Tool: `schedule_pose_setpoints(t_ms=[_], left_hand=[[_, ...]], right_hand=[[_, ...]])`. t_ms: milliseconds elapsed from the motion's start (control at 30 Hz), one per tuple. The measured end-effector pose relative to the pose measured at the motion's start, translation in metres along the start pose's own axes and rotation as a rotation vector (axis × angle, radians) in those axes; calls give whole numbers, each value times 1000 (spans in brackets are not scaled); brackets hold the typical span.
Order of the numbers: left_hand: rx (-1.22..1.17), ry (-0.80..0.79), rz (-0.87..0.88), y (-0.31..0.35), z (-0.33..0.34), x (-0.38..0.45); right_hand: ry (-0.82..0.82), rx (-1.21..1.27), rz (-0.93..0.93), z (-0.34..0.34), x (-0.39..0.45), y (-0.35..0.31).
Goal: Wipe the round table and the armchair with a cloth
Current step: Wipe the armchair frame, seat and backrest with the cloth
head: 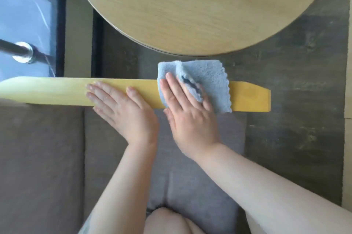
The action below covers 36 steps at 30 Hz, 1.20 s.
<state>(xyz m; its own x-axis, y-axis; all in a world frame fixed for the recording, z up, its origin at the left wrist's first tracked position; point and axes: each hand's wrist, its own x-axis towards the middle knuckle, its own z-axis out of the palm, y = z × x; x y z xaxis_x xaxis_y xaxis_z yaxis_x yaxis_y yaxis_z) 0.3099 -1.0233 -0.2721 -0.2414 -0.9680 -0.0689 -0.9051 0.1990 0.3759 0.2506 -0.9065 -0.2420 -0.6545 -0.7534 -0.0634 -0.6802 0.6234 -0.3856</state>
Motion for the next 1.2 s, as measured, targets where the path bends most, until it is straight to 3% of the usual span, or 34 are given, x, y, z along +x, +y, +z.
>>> schedule_pose_setpoints(t_ms=[67, 167, 267, 367, 533, 667, 833, 933, 1000, 1067, 1133, 1200], left_hand=[[-20, -26, -23, 15, -1, -13], [2, 3, -78, 9, 1, -4], [21, 35, -104, 21, 1, -9], [55, 12, -125, 22, -1, -8], [80, -15, -226, 37, -2, -13], [89, 2, -266, 42, 1, -11], [67, -35, -311, 49, -2, -18], [5, 15, -415, 71, 7, -35], [-90, 65, -480, 95, 21, -52], [-212, 160, -583, 128, 39, -75], [-296, 281, -766, 162, 53, -91], [-355, 338, -969, 187, 61, -95]], right_hand=[[-115, -89, -184, -16, 0, 30], [-201, -166, -148, -46, -10, 84], [-196, -203, -346, -38, 6, 80], [-311, -226, -576, -34, 36, 68], [-335, -289, -604, -63, -2, 121], [-297, -279, -771, -39, 38, 85], [-291, -246, -623, -42, 23, 88], [-426, -15, -709, -53, 40, 98], [-514, 198, -563, -65, 67, 87], [-458, 319, -436, -83, 101, 74], [-369, 385, -561, -94, 123, 51], [-503, 325, -907, -81, 131, 34]])
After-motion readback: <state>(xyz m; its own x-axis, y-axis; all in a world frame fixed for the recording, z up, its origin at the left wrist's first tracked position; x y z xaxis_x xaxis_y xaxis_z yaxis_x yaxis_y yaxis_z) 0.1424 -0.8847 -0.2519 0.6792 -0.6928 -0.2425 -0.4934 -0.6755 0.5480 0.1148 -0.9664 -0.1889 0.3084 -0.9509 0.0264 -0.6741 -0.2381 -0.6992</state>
